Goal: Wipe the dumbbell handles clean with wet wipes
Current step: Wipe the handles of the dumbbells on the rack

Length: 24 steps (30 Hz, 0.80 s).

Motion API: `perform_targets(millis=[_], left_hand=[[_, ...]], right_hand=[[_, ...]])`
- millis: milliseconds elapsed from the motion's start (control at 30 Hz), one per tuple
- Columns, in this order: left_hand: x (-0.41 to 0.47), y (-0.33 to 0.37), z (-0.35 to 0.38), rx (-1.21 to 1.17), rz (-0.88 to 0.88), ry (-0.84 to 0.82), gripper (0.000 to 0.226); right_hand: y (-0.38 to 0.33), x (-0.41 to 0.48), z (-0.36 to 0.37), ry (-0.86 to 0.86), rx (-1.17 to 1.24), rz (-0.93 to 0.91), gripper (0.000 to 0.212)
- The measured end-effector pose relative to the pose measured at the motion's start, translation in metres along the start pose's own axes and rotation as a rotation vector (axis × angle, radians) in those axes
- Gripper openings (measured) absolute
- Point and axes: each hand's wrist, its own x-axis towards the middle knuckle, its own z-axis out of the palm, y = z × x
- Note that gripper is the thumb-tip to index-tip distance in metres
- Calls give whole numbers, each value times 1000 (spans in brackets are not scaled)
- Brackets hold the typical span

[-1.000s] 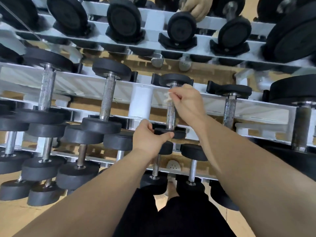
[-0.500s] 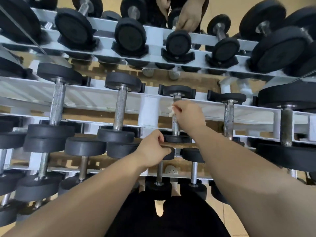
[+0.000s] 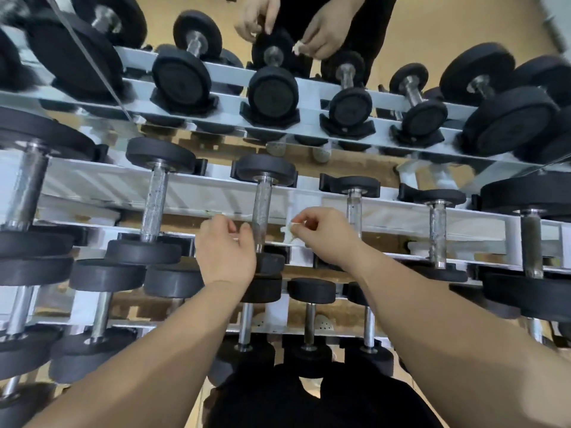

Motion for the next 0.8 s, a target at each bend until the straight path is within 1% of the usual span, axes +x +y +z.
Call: perform_targets(millis=[67, 133, 200, 233, 300, 400, 433, 533, 600, 700, 733, 800], left_hand=[[10, -12, 9, -37, -158, -11, 18], [13, -21, 20, -125, -303, -66, 17], [10, -24, 28, -205, -396, -79, 20], [9, -25, 30, -221, -392, -56, 22], [7, -27, 32, -210, -305, -1, 25], [6, -30, 32, -265, -192, 10, 17], [6, -31, 32, -282, -177, 1, 16], [5, -35, 34, -306, -122, -2, 26], [5, -35, 34, -321, -91, -2, 27], [6, -34, 34, -319, -77, -4, 23], [6, -34, 34, -321, -80, -3, 22], [6, -34, 34, -326, -90, -8, 21]], right_hand=[[-10, 7, 13, 12, 71, -5, 12], [-15, 16, 25, 22, 120, -11, 11], [-18, 26, 34, 38, 102, -53, 7], [-19, 31, 37, 54, 81, -82, 6], [-23, 45, 42, 119, 5, -146, 9], [-28, 71, 49, 233, -110, -198, 16], [-27, 78, 51, 250, -127, -194, 16], [-22, 85, 56, 248, -139, -185, 15], [-19, 79, 53, 186, -140, -215, 14], [-11, 58, 52, -28, -208, -302, 10], [-8, 48, 55, -64, -228, -337, 12], [-4, 37, 61, -67, -226, -371, 18]])
